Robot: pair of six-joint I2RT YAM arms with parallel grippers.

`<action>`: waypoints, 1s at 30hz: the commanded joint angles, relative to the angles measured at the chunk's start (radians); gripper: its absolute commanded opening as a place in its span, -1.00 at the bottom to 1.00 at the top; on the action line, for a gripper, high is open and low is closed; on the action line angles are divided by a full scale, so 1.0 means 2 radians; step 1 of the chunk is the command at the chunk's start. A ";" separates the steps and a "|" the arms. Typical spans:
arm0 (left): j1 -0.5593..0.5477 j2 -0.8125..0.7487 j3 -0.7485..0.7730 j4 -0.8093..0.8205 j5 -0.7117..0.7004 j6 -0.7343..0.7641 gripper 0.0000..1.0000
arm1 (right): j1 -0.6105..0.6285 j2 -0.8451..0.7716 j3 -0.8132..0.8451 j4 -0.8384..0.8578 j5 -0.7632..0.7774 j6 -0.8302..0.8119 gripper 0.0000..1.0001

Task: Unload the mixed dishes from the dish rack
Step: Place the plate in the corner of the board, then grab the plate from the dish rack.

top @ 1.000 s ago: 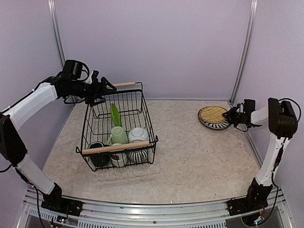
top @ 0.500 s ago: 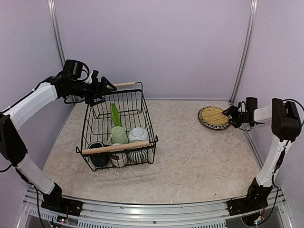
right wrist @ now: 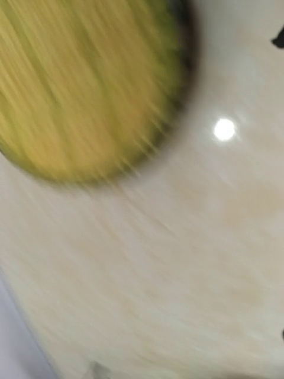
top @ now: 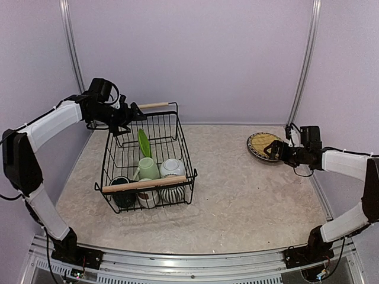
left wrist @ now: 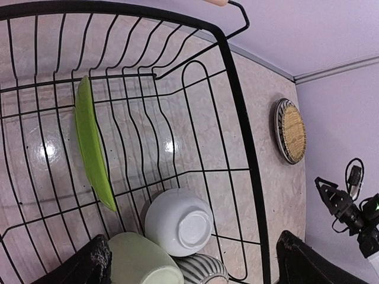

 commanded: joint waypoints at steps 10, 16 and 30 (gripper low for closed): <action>0.006 0.124 0.102 -0.077 -0.108 0.024 0.74 | 0.069 -0.154 -0.057 -0.040 0.029 0.010 1.00; -0.001 0.162 0.121 -0.076 -0.111 0.019 0.56 | 0.069 -0.155 -0.031 -0.043 -0.005 0.014 1.00; -0.046 0.242 0.207 -0.138 -0.241 0.031 0.03 | 0.072 -0.157 -0.007 -0.036 -0.032 0.041 0.99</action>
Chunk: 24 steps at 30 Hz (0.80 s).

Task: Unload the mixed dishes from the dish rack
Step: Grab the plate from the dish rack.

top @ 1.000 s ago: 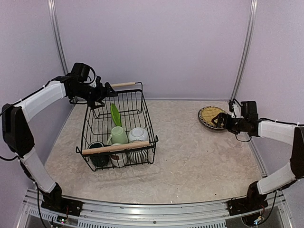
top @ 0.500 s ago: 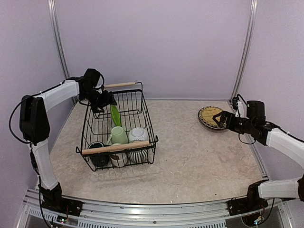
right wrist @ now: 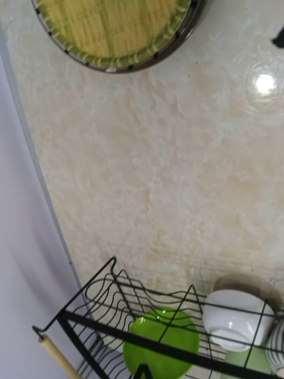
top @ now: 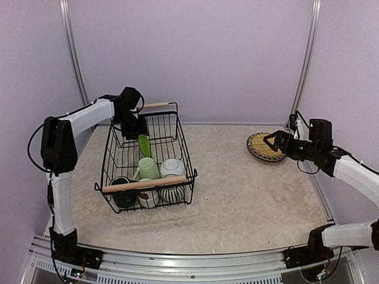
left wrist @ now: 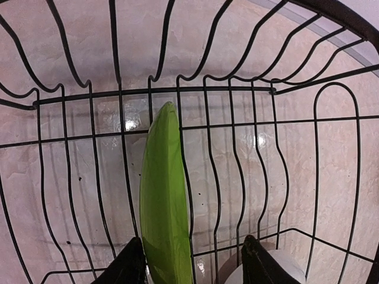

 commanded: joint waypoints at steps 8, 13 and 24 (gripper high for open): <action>-0.023 0.054 0.065 -0.058 -0.100 0.023 -0.48 | 0.006 0.001 0.023 -0.040 0.010 -0.013 1.00; -0.035 0.051 0.071 -0.063 -0.133 0.033 -0.77 | 0.006 0.009 0.019 -0.031 0.007 0.002 1.00; -0.040 -0.002 0.087 -0.086 -0.150 0.037 -1.00 | 0.006 0.022 0.033 -0.035 0.005 0.011 1.00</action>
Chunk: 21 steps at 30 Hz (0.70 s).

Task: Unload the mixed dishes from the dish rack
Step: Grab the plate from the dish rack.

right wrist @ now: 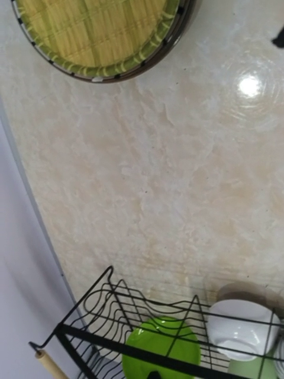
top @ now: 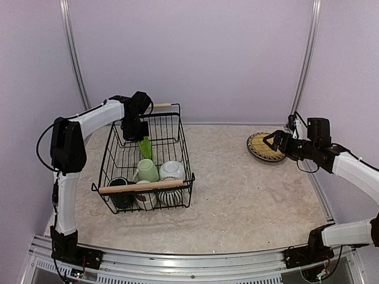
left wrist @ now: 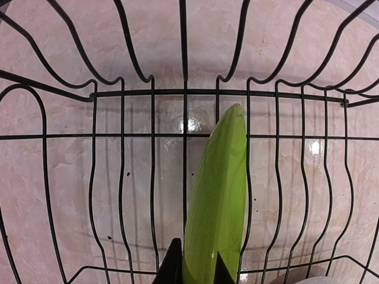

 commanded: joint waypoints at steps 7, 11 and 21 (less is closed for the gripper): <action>-0.016 -0.071 0.050 -0.030 -0.032 0.043 -1.00 | 0.006 0.010 0.017 -0.009 0.000 0.014 0.99; -0.019 -0.062 0.061 -0.035 -0.048 0.054 -1.00 | 0.006 0.008 0.016 -0.009 0.002 0.017 0.99; -0.027 -0.031 0.112 -0.054 -0.071 0.075 -1.00 | 0.010 0.021 0.020 -0.023 0.020 0.020 1.00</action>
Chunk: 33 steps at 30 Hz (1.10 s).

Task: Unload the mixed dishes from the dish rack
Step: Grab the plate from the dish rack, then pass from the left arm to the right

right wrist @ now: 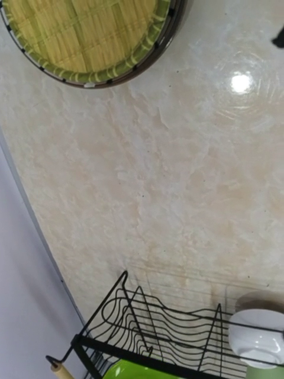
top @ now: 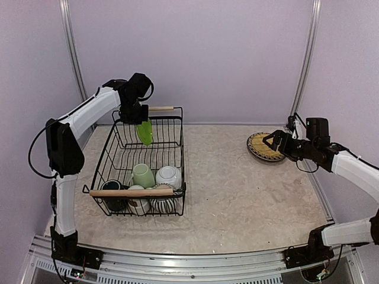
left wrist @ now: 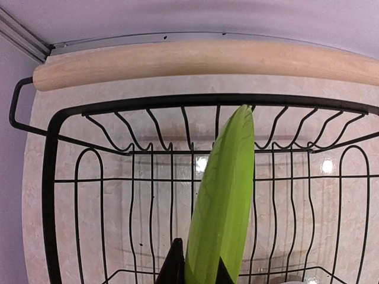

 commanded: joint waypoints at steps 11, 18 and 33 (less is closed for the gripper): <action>-0.004 -0.124 -0.028 0.012 0.110 0.002 -1.00 | 0.015 0.041 0.030 0.005 -0.025 0.022 1.00; 0.015 -0.235 -0.156 0.139 0.291 -0.014 -1.00 | 0.030 0.046 0.024 0.086 -0.080 0.060 0.99; -0.016 -0.210 -0.234 0.326 0.523 -0.136 -1.00 | 0.165 0.139 0.079 0.252 -0.127 0.163 0.98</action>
